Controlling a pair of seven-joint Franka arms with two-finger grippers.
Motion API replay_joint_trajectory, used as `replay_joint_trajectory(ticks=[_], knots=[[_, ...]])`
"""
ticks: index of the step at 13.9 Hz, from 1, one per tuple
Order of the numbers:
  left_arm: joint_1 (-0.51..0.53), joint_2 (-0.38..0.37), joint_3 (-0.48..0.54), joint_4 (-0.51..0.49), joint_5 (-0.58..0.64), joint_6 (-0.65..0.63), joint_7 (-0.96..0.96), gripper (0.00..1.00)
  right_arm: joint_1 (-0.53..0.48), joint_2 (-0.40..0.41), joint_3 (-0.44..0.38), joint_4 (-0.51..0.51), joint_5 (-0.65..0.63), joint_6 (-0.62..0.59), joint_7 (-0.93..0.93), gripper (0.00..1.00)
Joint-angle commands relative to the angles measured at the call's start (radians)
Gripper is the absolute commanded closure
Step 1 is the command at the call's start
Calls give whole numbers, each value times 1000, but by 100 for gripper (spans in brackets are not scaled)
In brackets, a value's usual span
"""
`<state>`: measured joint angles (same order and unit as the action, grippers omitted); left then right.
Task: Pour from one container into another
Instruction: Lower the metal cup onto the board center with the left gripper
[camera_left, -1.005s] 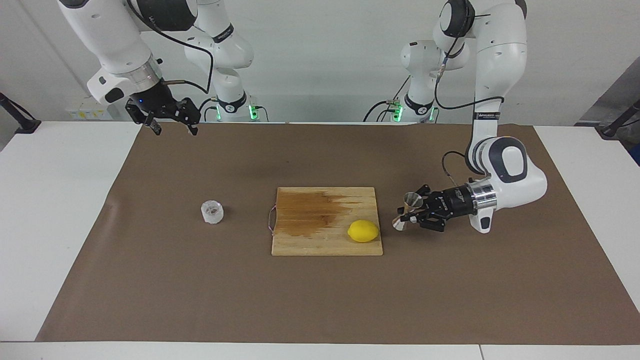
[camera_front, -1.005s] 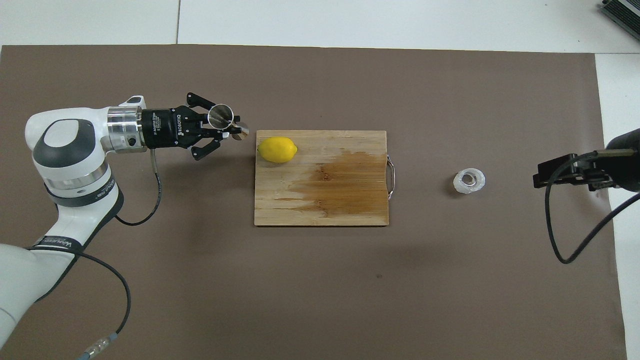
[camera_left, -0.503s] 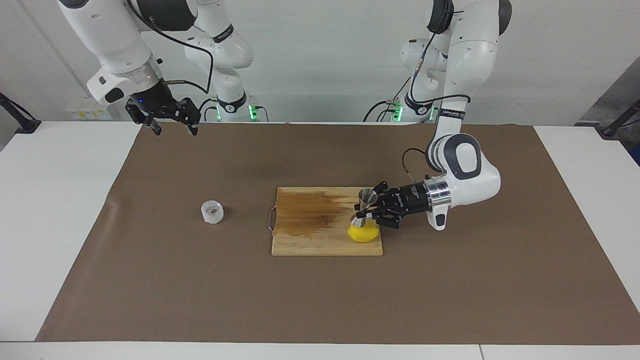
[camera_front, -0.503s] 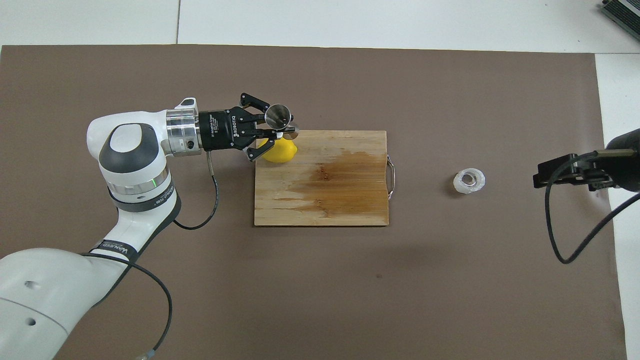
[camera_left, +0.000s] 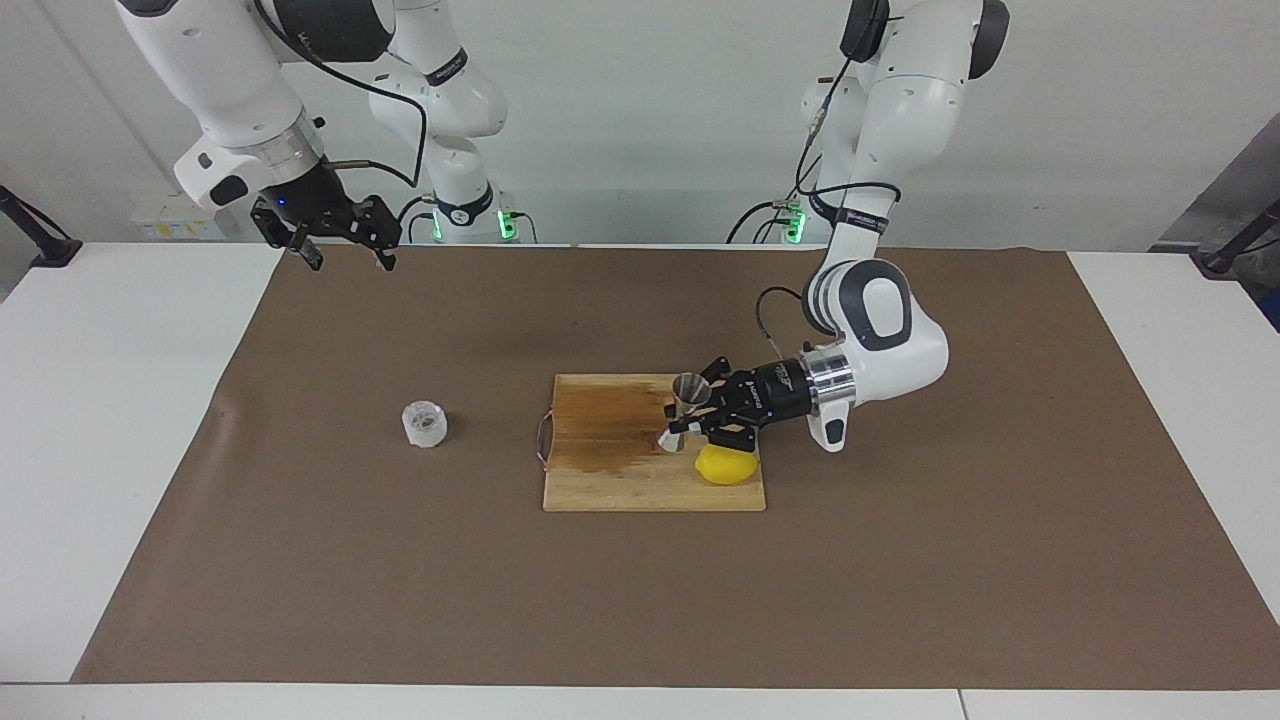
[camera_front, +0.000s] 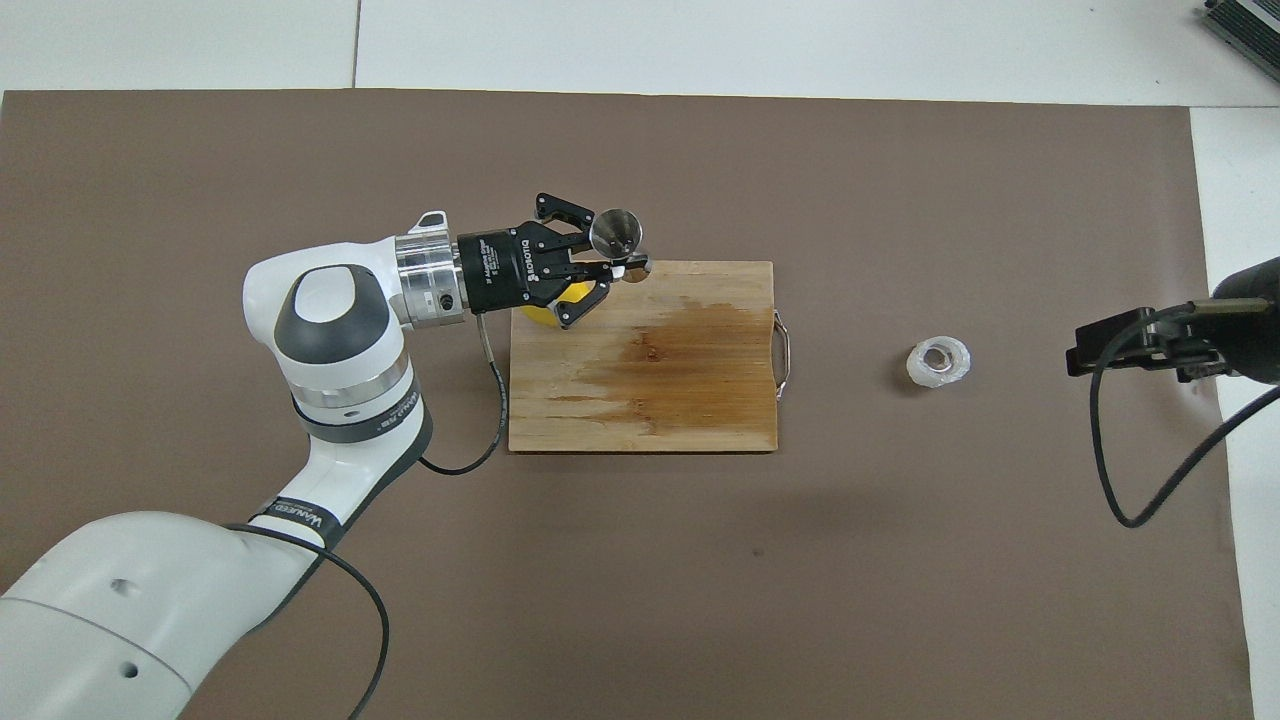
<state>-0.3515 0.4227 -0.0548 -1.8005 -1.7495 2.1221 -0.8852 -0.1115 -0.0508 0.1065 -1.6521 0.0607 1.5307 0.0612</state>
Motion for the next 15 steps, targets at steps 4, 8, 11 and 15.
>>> replay_joint_trajectory(ticks=[4,8,11,15], knots=[[-132,-19,7,-118,-33,163,103,100,-11,-7,4,-11,21,0,-7,0],[-136,27,7,-140,-117,147,199,100,-11,-7,4,-11,21,0,-7,0],[-139,30,7,-168,-125,150,247,100,-11,-7,4,-11,21,0,-7,0],[-141,30,7,-188,-134,144,273,93,-11,-7,4,-11,21,0,-7,0]])
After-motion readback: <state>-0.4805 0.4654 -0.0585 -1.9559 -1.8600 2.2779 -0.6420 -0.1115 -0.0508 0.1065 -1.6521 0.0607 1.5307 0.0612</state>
